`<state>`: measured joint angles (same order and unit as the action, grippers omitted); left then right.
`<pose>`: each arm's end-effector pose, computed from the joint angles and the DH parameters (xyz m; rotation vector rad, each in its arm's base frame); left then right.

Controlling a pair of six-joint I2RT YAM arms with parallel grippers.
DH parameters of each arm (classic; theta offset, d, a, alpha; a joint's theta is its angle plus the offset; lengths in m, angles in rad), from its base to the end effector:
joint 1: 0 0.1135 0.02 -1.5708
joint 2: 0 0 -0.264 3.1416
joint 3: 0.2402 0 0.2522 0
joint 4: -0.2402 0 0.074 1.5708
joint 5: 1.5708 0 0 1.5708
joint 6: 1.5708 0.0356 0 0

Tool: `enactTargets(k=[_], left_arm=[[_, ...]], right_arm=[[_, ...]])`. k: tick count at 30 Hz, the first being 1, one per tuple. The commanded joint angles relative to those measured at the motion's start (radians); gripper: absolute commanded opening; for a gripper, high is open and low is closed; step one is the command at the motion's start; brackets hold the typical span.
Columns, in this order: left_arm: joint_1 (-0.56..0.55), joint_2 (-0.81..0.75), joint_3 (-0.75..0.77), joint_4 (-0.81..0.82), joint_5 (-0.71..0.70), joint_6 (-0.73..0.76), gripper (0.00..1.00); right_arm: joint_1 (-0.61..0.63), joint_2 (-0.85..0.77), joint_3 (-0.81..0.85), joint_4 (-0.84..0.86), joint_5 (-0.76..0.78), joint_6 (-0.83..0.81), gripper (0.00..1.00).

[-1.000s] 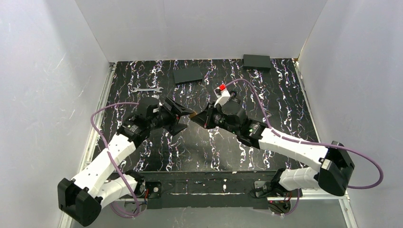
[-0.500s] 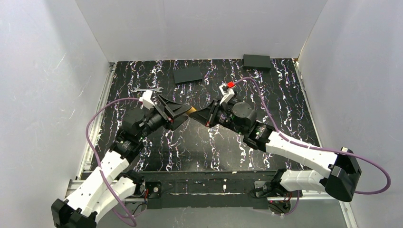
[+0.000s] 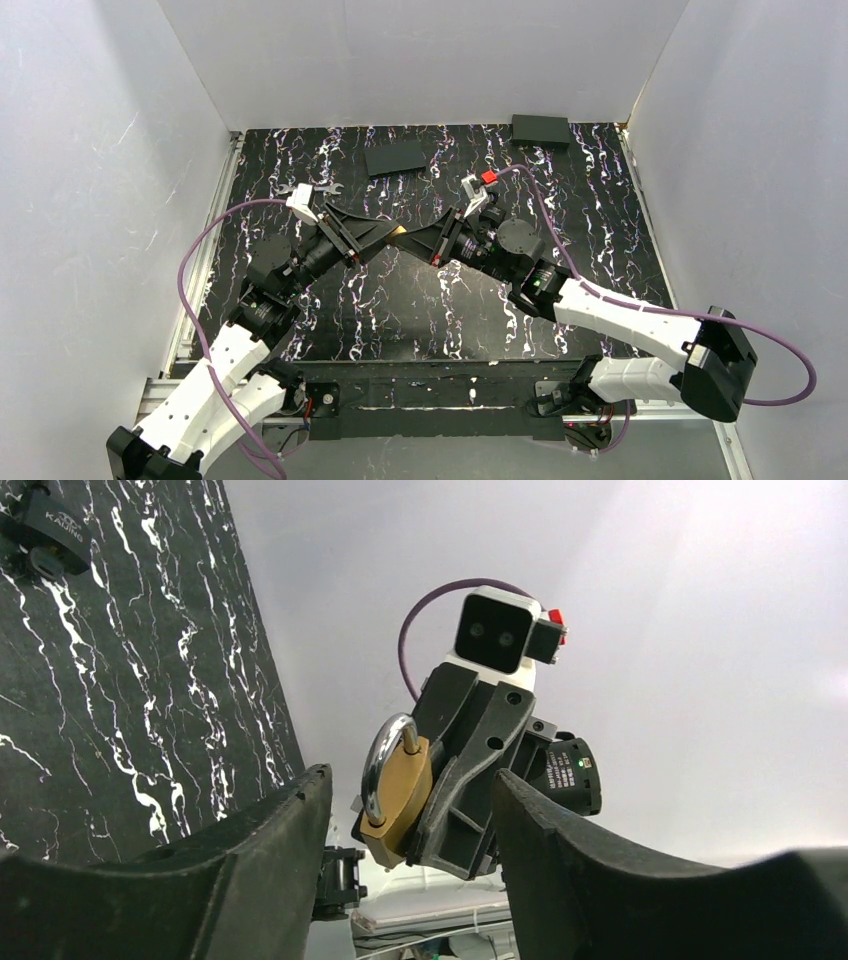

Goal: Unlock with the key

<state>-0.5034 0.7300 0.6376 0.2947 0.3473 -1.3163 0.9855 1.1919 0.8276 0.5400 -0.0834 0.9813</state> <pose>0.1501 -0.0965 0.3483 -0.3141 1.5937 -1.7079 0.1524 0.2354 0.3467 -0.0841 1.6218 1.6484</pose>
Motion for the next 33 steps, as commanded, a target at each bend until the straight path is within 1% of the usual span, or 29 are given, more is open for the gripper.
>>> enactTargets(k=[1,5,12,24,27,30,31,33], left_arm=[[-0.003,-0.027,0.000,0.046,0.002,0.028,0.55],[-0.003,-0.041,-0.006,0.045,-0.014,0.033,0.49],[-0.003,-0.032,-0.009,0.044,-0.019,0.030,0.35],[-0.003,-0.003,0.002,0.044,-0.014,0.035,0.27],[-0.003,0.001,0.004,0.044,-0.016,0.037,0.19],[-0.003,0.007,0.005,0.044,-0.014,0.033,0.06],[-0.003,0.009,0.004,0.044,-0.014,0.032,0.00],[-0.003,0.014,0.001,0.044,-0.014,0.029,0.00]], right_arm=[[-0.001,0.009,-0.002,0.140,-0.014,0.062,0.01],[-0.001,0.006,-0.018,0.149,-0.008,0.083,0.01],[-0.001,0.011,-0.026,0.158,-0.008,0.106,0.01],[-0.001,0.041,-0.031,0.210,-0.037,0.149,0.01],[-0.001,0.041,-0.033,0.213,-0.038,0.154,0.01],[-0.001,0.040,-0.034,0.213,-0.039,0.154,0.01],[-0.001,0.041,-0.033,0.214,-0.041,0.154,0.01],[-0.001,0.041,-0.034,0.215,-0.045,0.154,0.01]])
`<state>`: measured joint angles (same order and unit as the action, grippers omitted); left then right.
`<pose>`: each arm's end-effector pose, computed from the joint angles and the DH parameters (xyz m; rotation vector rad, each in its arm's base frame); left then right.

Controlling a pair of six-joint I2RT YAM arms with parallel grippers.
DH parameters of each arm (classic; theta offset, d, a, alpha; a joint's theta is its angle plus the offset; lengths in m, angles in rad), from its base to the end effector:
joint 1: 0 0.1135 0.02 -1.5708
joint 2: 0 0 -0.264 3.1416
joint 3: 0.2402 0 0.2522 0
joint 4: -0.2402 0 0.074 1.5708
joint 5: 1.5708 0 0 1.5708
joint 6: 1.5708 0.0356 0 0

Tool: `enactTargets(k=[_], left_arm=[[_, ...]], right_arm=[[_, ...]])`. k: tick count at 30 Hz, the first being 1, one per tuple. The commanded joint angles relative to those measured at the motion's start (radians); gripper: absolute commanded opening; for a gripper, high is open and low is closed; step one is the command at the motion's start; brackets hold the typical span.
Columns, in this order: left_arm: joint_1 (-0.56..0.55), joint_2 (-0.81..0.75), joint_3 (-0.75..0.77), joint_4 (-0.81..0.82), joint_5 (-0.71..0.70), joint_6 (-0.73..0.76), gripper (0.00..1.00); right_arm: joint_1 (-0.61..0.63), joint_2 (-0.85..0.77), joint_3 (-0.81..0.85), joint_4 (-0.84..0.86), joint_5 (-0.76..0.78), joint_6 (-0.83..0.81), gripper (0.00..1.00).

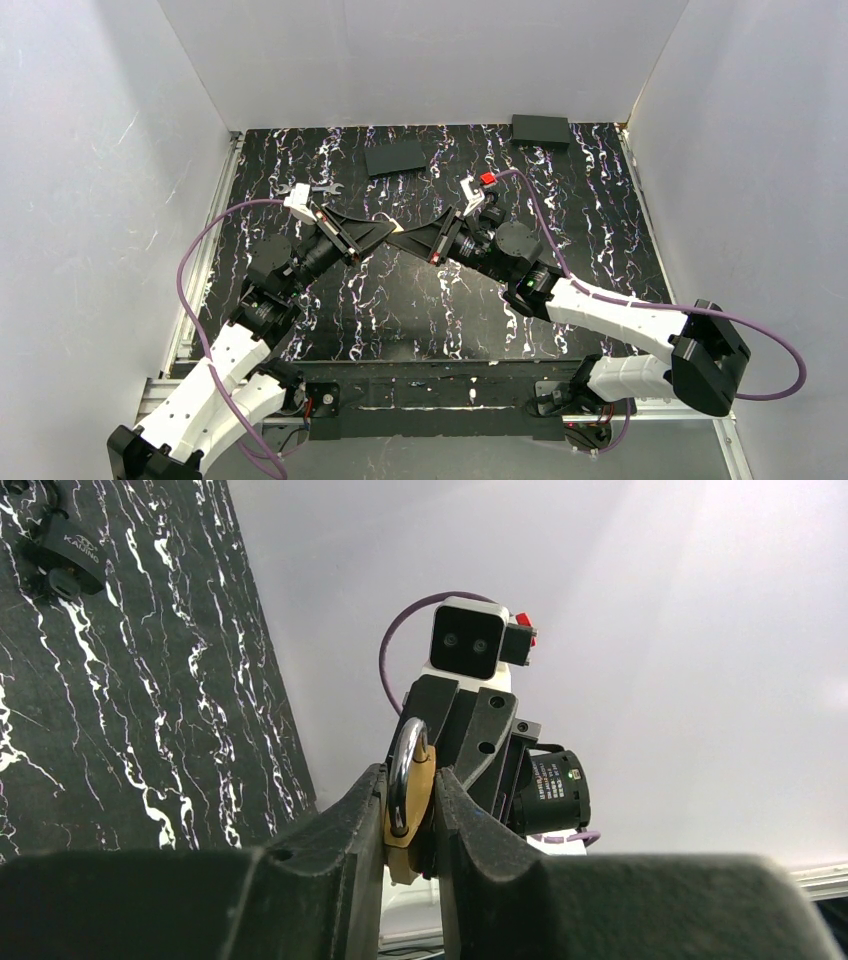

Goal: Unlock with the key

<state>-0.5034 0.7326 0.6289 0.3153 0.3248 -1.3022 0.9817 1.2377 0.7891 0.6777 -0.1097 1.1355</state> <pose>0.1512 -0.0963 0.3470 -0.3176 1.5724 -1.6871 0.1562 0.2407 0.3357 0.0126 1.6088 1.8061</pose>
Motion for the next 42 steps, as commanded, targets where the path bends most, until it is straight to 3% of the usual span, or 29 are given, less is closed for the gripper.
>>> enactTargets(k=[1,3,10,20,22,26,28,35,42], left_arm=[[-0.003,0.011,0.008,0.024,0.008,0.013,0.00],[-0.003,0.010,0.004,0.024,0.008,0.010,0.00],[-0.003,0.011,0.005,0.022,0.012,0.005,0.00],[-0.003,0.024,0.013,0.019,0.011,-0.007,0.00],[-0.003,0.025,0.017,0.016,0.011,-0.005,0.00],[-0.003,0.027,0.030,-0.006,0.018,0.000,0.00],[-0.003,0.030,0.038,-0.027,0.023,0.002,0.00],[-0.003,0.038,0.081,-0.138,0.034,0.032,0.00],[-0.003,0.076,0.163,-0.283,0.042,0.072,0.00]], right_arm=[[0.003,-0.006,0.004,0.077,-0.020,0.000,0.01],[0.003,-0.008,0.002,0.071,-0.020,-0.008,0.03],[0.003,-0.030,0.000,0.037,-0.007,-0.038,0.46],[0.003,-0.087,0.017,-0.069,-0.011,-0.117,0.60],[0.003,-0.103,0.035,-0.124,-0.014,-0.159,0.65],[0.003,-0.152,0.112,-0.361,0.024,-0.329,0.89],[0.003,-0.174,0.155,-0.482,0.056,-0.435,0.93],[0.003,-0.161,0.353,-0.864,0.079,-0.772,0.92],[0.028,-0.023,0.551,-1.088,0.036,-0.955,0.79]])
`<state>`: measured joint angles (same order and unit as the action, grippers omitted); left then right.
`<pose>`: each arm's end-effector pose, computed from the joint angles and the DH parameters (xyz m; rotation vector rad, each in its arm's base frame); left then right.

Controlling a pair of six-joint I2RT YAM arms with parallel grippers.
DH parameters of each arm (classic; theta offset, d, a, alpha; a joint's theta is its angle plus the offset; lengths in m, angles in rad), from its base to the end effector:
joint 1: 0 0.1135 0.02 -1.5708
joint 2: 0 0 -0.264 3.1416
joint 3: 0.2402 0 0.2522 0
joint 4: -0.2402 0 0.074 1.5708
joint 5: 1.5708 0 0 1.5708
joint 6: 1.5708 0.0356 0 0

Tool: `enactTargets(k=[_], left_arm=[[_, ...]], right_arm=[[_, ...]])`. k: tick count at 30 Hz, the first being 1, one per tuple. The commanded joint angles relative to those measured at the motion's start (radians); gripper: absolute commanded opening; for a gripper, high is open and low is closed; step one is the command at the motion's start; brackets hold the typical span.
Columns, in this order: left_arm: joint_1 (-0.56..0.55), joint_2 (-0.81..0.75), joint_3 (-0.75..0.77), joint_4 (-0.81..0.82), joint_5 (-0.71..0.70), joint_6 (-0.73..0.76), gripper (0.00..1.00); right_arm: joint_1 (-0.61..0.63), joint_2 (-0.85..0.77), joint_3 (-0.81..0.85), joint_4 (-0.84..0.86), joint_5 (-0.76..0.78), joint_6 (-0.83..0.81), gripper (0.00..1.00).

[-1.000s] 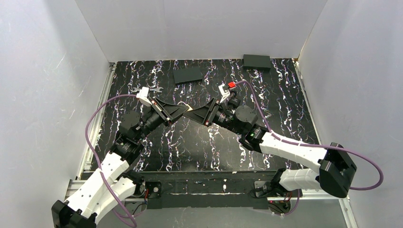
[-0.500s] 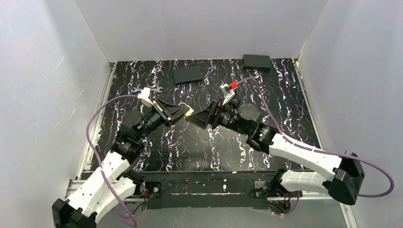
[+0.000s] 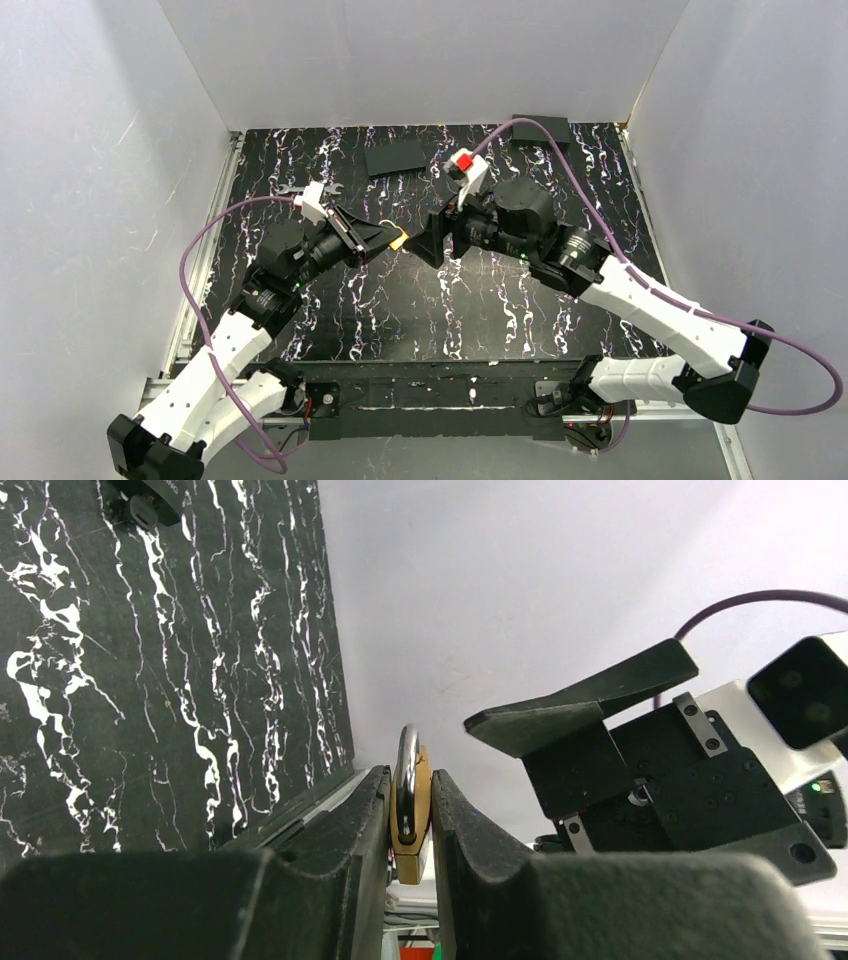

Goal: Unlock with the key

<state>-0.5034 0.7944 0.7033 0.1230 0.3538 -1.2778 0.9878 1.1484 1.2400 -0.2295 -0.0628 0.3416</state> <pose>0.1620 -0.1033 0.3427 -0.3668 1.7667 -1.6238 0.1406 0.2172 0.4214 -0.6255 1.7112 1.0233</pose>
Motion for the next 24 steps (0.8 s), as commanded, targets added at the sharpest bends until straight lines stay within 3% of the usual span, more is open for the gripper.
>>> enactTargets(k=[1,5,15,24], left_arm=[[-0.004,0.019,0.109,-0.128,0.009,0.061,0.00],[-0.003,0.022,0.134,-0.189,-0.007,0.070,0.00],[-0.003,0.037,0.143,-0.212,-0.019,0.071,0.00],[-0.003,0.050,0.152,-0.212,-0.021,0.066,0.00]], right_arm=[[0.030,0.080,0.118,-0.198,-0.007,-0.170,0.77],[0.057,0.118,0.159,-0.233,0.005,-0.178,0.67],[0.089,0.112,0.160,-0.229,0.057,-0.125,0.54],[0.107,0.151,0.160,-0.171,0.057,-0.080,0.51]])
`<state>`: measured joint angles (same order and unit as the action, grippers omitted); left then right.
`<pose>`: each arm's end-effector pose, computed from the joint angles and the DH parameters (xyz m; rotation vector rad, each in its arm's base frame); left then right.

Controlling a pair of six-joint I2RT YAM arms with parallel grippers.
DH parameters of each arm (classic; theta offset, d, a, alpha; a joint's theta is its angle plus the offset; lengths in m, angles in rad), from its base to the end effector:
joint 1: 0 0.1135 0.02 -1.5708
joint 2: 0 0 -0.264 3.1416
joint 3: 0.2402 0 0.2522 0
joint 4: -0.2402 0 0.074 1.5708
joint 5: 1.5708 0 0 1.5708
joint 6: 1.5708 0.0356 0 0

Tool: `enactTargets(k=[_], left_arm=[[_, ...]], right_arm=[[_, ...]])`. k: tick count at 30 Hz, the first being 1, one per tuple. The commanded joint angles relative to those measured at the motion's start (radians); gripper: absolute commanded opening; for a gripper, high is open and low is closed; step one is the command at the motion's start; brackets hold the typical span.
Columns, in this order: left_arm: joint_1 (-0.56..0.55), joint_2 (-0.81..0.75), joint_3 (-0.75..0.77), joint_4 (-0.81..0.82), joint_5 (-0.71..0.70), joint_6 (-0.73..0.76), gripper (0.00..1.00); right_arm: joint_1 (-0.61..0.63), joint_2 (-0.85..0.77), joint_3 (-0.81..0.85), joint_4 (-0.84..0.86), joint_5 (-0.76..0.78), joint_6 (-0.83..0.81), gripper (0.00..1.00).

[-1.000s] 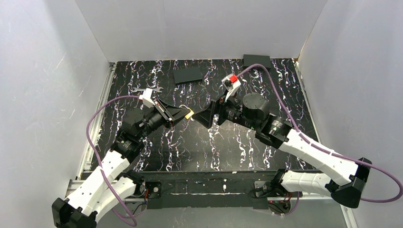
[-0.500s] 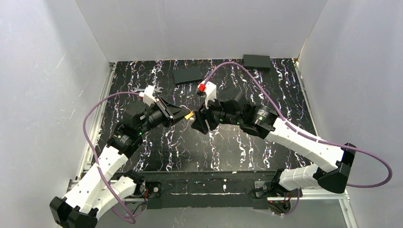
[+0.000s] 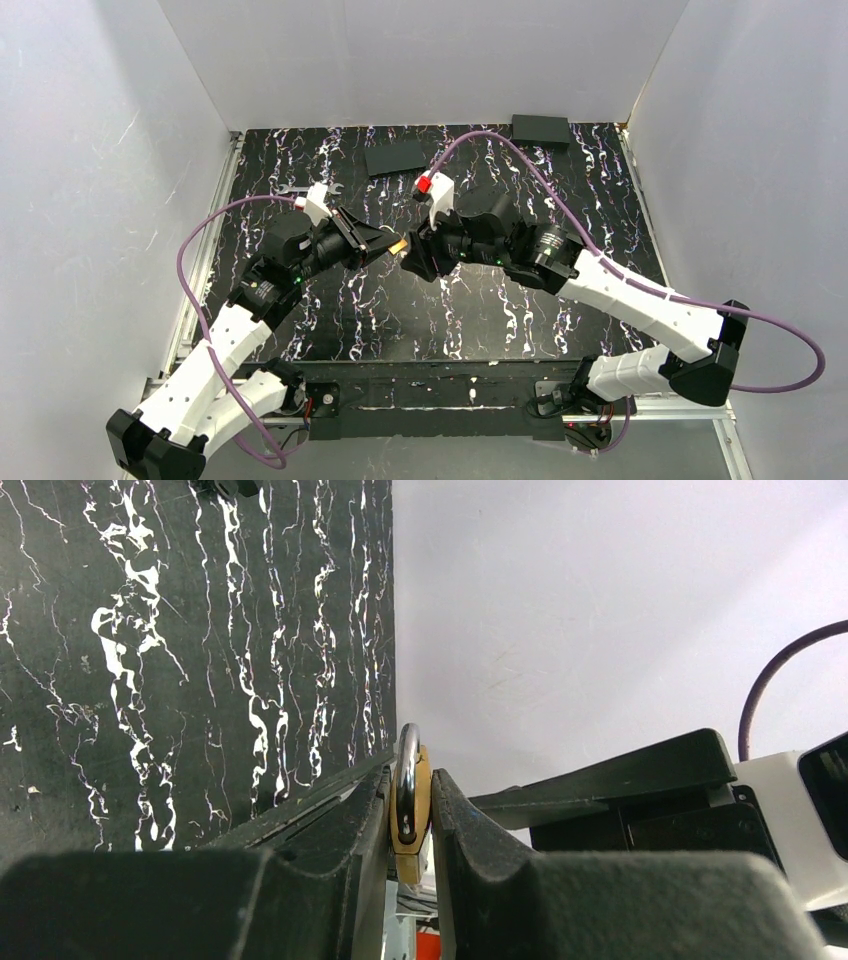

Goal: Unlock with the key

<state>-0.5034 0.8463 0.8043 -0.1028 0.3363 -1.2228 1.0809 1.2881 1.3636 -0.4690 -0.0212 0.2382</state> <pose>0.1684 -0.1062 0.3453 -0.4200 1.9330 -1.5020 0.1345 0.2539 0.4033 -0.8607 1.8846 0.8649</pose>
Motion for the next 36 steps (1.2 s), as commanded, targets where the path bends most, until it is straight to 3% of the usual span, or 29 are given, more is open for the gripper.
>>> enactTargets(k=[1,26,31,36], left_arm=[[-0.004,-0.001,0.052,0.014,-0.003,0.011,0.00],[-0.004,-0.022,0.040,0.006,-0.013,0.012,0.00],[-0.003,-0.025,0.041,0.006,-0.011,0.012,0.00],[-0.003,-0.026,0.035,0.005,-0.011,0.012,0.00]], right_arm=[[0.016,0.016,0.038,0.071,0.015,0.024,0.51],[0.040,0.065,0.042,0.124,0.128,0.061,0.38],[0.046,0.070,0.041,0.128,0.141,0.064,0.31],[0.050,0.069,0.038,0.135,0.161,0.074,0.16]])
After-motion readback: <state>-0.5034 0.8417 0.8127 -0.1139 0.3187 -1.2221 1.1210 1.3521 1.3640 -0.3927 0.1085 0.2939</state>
